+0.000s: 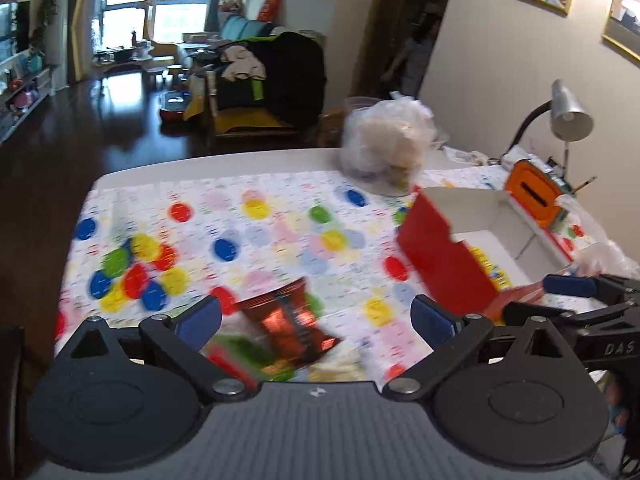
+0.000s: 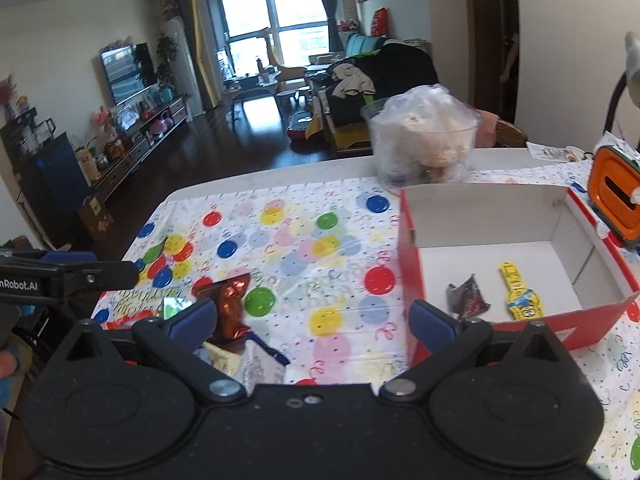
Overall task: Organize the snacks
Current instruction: 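Withdraw both tools from the box back to the snack pile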
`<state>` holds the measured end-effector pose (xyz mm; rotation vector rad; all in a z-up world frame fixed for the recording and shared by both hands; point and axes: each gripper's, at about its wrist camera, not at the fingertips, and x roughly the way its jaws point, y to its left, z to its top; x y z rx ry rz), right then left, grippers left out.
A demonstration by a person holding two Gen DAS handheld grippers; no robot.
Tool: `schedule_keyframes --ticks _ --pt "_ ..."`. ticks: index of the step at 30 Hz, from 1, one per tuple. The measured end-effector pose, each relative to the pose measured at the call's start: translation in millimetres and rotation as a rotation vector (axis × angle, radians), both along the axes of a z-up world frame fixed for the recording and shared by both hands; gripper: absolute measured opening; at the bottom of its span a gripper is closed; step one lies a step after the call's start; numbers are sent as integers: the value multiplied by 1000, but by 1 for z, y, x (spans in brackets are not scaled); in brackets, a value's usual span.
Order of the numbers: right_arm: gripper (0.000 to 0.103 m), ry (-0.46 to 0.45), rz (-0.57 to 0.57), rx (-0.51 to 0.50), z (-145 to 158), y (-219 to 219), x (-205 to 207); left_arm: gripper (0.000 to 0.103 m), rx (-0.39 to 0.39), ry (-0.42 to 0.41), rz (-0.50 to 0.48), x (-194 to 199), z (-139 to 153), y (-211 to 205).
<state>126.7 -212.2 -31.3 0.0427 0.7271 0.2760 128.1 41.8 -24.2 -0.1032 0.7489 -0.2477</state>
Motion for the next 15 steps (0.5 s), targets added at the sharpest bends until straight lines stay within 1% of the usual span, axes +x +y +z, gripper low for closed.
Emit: schedule_keyframes --ticks 5,9,12,15 --pt "103 35 26 -45 -20 18 0 101 43 29 45 -12 -18 25" --pt "101 82 54 -53 -37 30 2 101 55 82 86 -21 -41 43" --pt "98 113 65 -57 -49 39 7 101 55 119 120 -29 -56 55" --pt "92 140 83 -68 -60 46 13 101 43 150 129 -37 -69 62"
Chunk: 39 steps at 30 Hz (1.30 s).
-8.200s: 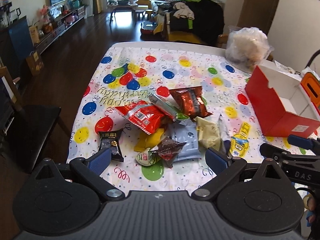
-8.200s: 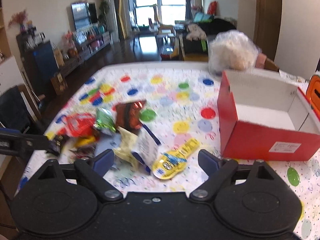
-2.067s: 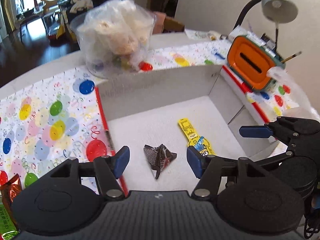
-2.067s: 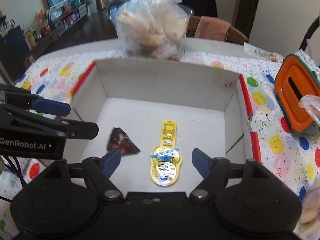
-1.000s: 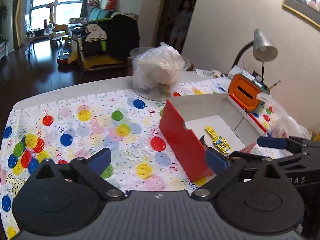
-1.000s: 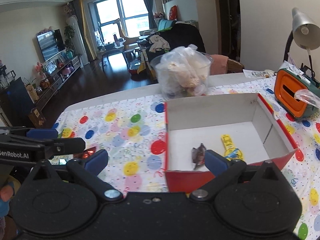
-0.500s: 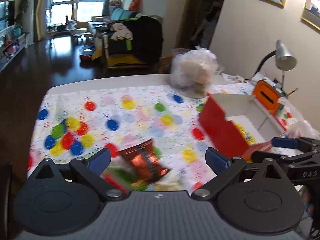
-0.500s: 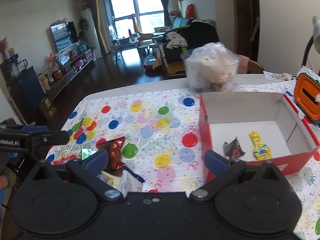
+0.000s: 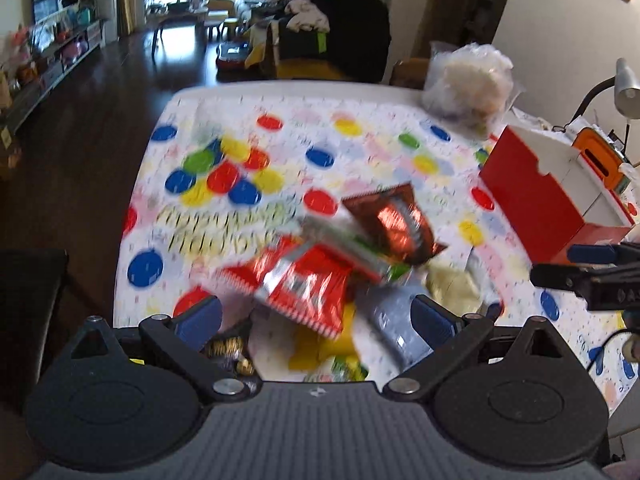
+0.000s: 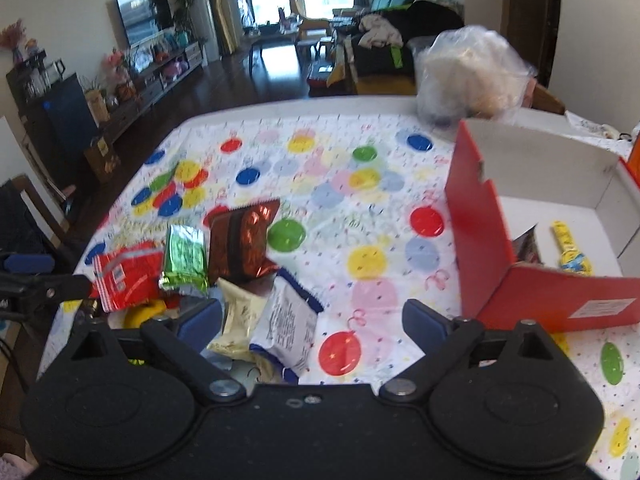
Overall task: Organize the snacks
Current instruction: 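Withdraw both tools from the box back to the snack pile, then grasp the white wrapped pastry with the right tool while the left tool grasps the green egg candy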
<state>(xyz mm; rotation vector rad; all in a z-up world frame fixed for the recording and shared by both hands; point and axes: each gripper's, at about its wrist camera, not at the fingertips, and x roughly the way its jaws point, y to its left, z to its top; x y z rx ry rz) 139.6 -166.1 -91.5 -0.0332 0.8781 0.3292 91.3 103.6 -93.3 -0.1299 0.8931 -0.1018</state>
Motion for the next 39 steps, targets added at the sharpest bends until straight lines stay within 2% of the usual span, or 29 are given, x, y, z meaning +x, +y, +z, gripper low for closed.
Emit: schedule_keyframes --ticks 5,10,12,15,19,21,24,26,31,33,35,39 --pt "79 41 -7 -15 -16 5 16 100 8 37 -21 -7 -18 -3" --pt "72 82 -4 -6 -28 11 31 97 5 59 -56 -8 -31 -11" --pt "69 100 1 -8 -34 16 35 94 6 78 -66 -7 -38 -14" --pt "59 131 3 19 -42 16 38 79 -1 111 -92 -7 -46 -19" --pt "58 161 0 72 -47 14 39 75 8 132 -113 -6 -56 -25" --pt "59 185 -5 100 -51 14 43 63 7 149 -118 -4 -60 -27" --pt "62 220 -16 141 -57 12 46 62 18 157 -119 -3 -64 -30" --pt "68 233 -27 150 -61 11 48 61 12 162 -116 -1 -65 -29" --pt "68 288 -47 233 -70 4 51 53 15 164 -103 1 -68 -29" --pt "64 302 -57 268 -73 2 50 47 21 163 -102 1 -68 -30" --pt "53 310 -59 301 -73 1 49 39 23 160 -98 1 -68 -29" --pt "43 303 -61 319 -69 0 45 38 24 161 -95 1 -68 -29"
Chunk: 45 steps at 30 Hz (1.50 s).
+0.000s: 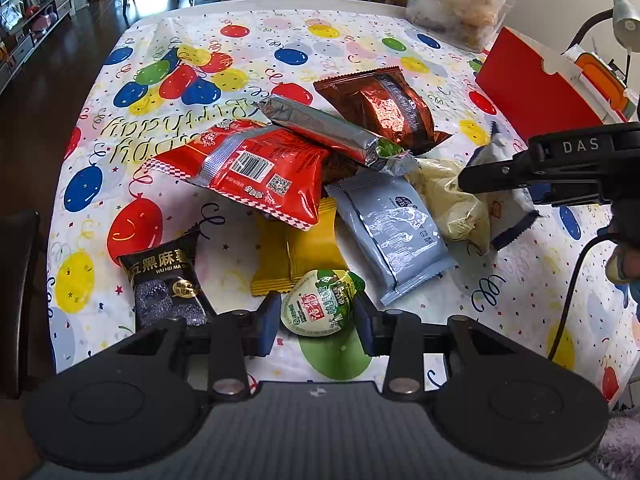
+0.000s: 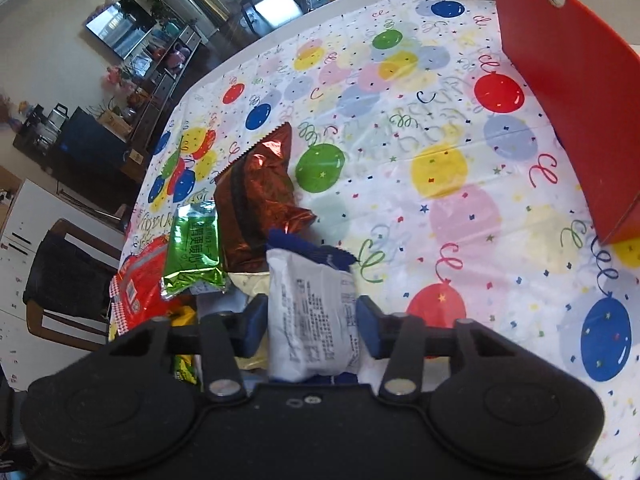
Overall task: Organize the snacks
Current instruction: 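Grasp the white wrapped pastry with the right tool while the left tool grasps the green egg candy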
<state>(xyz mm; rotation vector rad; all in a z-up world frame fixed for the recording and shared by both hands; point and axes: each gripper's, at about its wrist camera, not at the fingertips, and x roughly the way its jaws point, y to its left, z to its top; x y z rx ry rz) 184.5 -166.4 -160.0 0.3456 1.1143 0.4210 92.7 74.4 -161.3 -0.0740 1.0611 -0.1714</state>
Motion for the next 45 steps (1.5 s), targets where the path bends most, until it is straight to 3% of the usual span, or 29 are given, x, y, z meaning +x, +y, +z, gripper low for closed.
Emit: schedule_keyframes --ticks 3,6,7,21,34,39,45 --pt "36 -18 1 -12 5 -1 -4 36 -7 3 0 1 0 -1" --pt "18 -30 3 -5 9 -4 -9 36 -22 4 1 -1 1 0" --pt "16 -32 1 -4 11 -6 -11 36 -27 2 2 -1 1 0" --pt "16 -92 -5 -64 46 -35 -39 35 -59 -40 15 -10 26 -8" --pt "16 -212 -29 -89 102 -104 -34 28 -61 -134 -29 8 80 -67" --pt "16 -238 -56 -88 111 -141 -26 26 -72 -115 18 21 84 -78" --pt "16 -213 -59 -63 100 -161 -26 26 -52 -44 104 20 72 -67"
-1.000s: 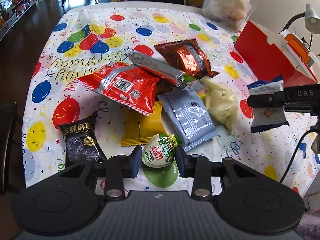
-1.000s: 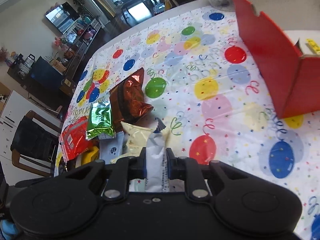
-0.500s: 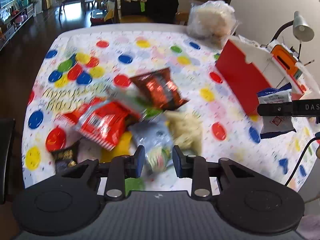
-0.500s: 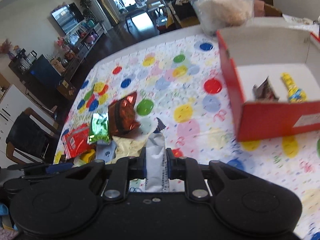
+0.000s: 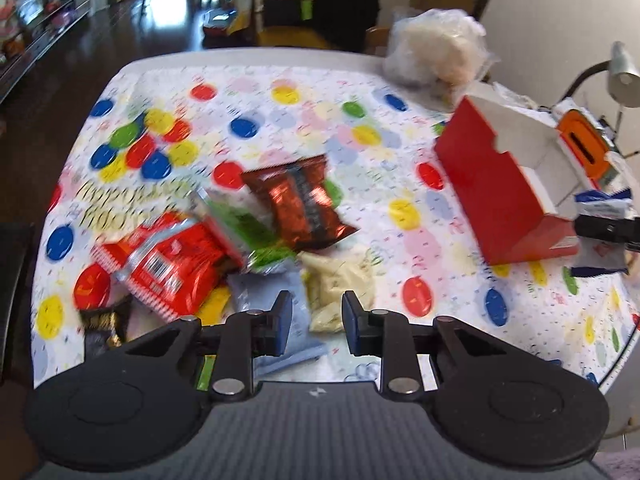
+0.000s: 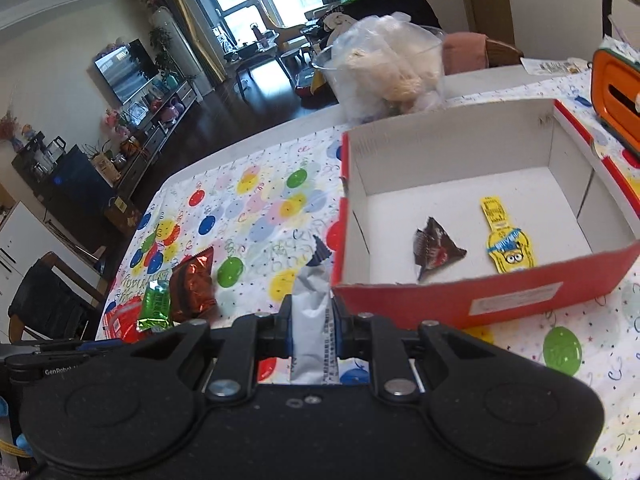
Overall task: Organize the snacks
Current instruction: 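Grasp the white wrapped pastry with the right tool while the left tool grasps the green egg candy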
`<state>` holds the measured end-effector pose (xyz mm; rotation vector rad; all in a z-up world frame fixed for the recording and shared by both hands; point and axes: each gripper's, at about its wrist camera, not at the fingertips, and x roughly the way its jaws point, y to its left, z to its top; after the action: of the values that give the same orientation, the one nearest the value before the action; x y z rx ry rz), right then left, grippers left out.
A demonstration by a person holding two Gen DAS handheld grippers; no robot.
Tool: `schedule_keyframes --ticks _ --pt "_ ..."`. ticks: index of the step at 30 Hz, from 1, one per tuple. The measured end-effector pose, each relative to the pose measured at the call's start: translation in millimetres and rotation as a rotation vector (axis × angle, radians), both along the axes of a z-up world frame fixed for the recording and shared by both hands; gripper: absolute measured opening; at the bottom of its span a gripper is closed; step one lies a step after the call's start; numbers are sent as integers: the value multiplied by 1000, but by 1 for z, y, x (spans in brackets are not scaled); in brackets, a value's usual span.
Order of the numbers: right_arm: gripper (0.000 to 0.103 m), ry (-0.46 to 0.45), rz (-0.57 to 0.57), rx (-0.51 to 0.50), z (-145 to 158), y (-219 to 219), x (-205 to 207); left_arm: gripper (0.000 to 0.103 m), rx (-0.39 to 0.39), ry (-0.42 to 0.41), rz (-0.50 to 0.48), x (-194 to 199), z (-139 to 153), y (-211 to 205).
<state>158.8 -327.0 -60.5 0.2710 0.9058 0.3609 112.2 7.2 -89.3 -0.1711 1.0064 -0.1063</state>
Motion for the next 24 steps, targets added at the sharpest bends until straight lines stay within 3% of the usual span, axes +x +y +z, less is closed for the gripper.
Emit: schedule_keyframes --ticks 4,5,8,9,16,19,24 --pt "16 26 28 14 -10 2 -9 29 28 50 26 -7 -13 2" --pt "16 34 36 15 -12 5 -12 34 28 64 23 -9 -17 2" --pt "16 59 68 17 -19 15 -18 72 49 65 12 -18 -26 2" --pt "16 67 78 14 -21 19 -20 74 54 61 3 -20 -29 3" --pt "16 91 119 -14 -28 39 -32 74 79 139 -31 -26 -64 14" --pt "16 92 118 -19 -28 42 -37 71 70 129 -39 -30 -69 17" --pt "16 94 98 -25 -28 45 -42 51 84 102 -65 -31 -69 16"
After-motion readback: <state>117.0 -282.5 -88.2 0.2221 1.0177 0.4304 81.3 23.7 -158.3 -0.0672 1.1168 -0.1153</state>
